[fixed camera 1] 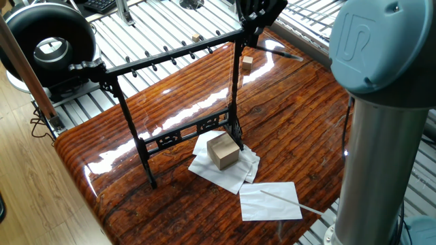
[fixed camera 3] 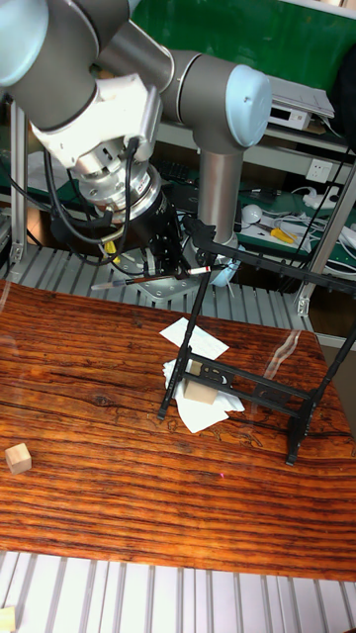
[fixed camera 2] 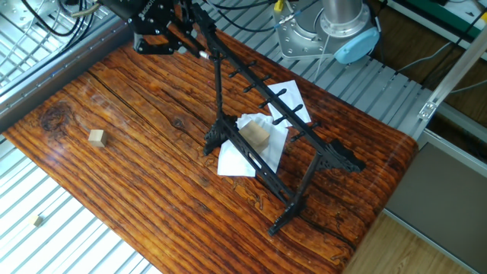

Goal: Place the brush on the pen rack

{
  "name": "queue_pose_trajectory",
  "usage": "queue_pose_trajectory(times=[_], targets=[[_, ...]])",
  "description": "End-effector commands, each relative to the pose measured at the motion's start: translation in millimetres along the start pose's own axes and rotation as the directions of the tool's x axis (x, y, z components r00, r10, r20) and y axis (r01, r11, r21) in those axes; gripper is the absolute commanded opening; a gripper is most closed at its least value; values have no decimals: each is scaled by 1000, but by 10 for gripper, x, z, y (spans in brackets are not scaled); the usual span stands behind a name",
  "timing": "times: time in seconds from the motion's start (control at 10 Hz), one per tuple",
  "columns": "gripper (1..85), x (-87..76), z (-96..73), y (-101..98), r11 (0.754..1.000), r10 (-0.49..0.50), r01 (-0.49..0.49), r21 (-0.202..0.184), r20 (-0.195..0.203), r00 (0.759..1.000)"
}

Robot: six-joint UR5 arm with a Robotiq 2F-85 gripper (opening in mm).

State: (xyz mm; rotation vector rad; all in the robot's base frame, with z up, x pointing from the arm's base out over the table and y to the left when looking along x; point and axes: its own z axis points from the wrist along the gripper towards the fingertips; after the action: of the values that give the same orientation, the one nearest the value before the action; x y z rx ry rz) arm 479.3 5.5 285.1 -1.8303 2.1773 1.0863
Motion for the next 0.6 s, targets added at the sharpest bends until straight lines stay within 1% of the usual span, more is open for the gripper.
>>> queue_pose_trajectory(times=[0.0, 0.1, 0.3, 0.5], targets=[[10, -27, 15, 14, 1000, -4, 4, -12, 22, 1000], [10, -1, 16, 3, 1000, -4, 4, -8, 11, 1000], [10, 7, 15, 3, 1000, 2, -2, -8, 8, 1000], [10, 76, 16, -28, 1000, 5, -4, 6, -16, 1000]])
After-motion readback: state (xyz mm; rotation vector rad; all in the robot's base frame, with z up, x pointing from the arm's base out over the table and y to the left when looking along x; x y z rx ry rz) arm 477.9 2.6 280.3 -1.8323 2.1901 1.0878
